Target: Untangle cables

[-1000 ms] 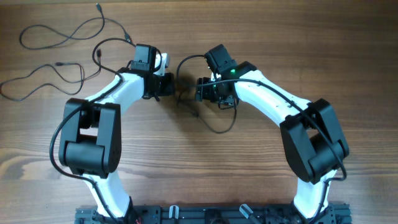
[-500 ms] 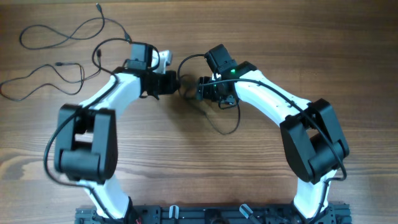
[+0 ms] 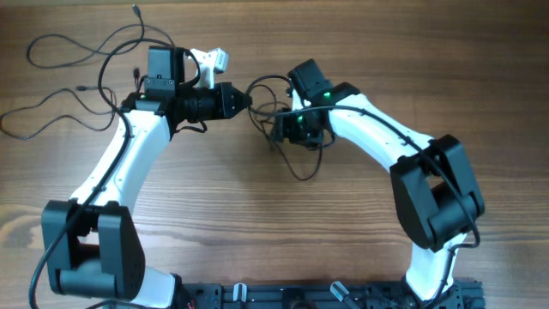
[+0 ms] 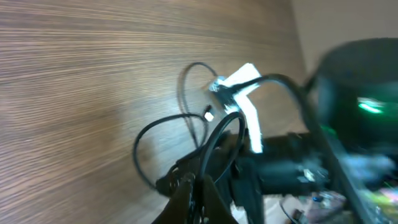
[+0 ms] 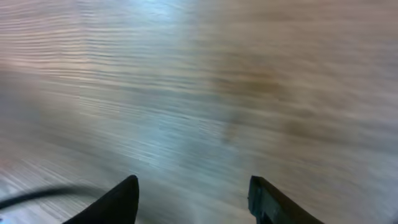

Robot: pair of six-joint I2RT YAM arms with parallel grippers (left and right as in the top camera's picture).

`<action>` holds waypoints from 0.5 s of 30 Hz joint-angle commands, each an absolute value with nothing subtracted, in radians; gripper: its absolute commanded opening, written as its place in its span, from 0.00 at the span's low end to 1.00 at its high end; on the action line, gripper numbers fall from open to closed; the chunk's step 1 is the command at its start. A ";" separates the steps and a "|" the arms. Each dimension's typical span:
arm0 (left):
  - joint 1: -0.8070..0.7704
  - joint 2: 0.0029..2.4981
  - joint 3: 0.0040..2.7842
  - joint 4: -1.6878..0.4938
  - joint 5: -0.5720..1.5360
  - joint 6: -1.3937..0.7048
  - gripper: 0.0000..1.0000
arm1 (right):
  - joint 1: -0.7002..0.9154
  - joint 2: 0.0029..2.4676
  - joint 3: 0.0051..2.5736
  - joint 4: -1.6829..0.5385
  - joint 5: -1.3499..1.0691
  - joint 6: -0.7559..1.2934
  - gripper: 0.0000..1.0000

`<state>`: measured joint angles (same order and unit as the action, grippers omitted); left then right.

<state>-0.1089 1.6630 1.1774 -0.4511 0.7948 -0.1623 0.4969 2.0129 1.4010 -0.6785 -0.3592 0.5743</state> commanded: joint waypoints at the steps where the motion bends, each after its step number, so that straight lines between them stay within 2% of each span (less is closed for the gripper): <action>1: -0.098 1.577 1.177 -0.480 0.772 -0.172 0.04 | 0.408 2.011 1.396 -0.728 -0.454 0.573 0.63; 5: -0.098 1.571 1.176 -0.561 0.584 -0.241 0.04 | 0.340 1.925 1.396 -0.766 -0.561 0.537 0.66; 9: -0.099 1.570 1.176 -0.595 0.627 -0.248 0.04 | 0.320 1.789 1.396 -0.770 -0.601 0.517 0.71; 12: -0.099 1.570 1.177 -0.587 0.701 -0.251 0.04 | 0.342 1.687 1.396 -0.757 -0.600 0.490 0.85; 15: -0.099 1.569 1.176 -0.575 0.773 -0.311 0.04 | 0.381 1.630 1.396 -0.736 -0.600 0.488 0.89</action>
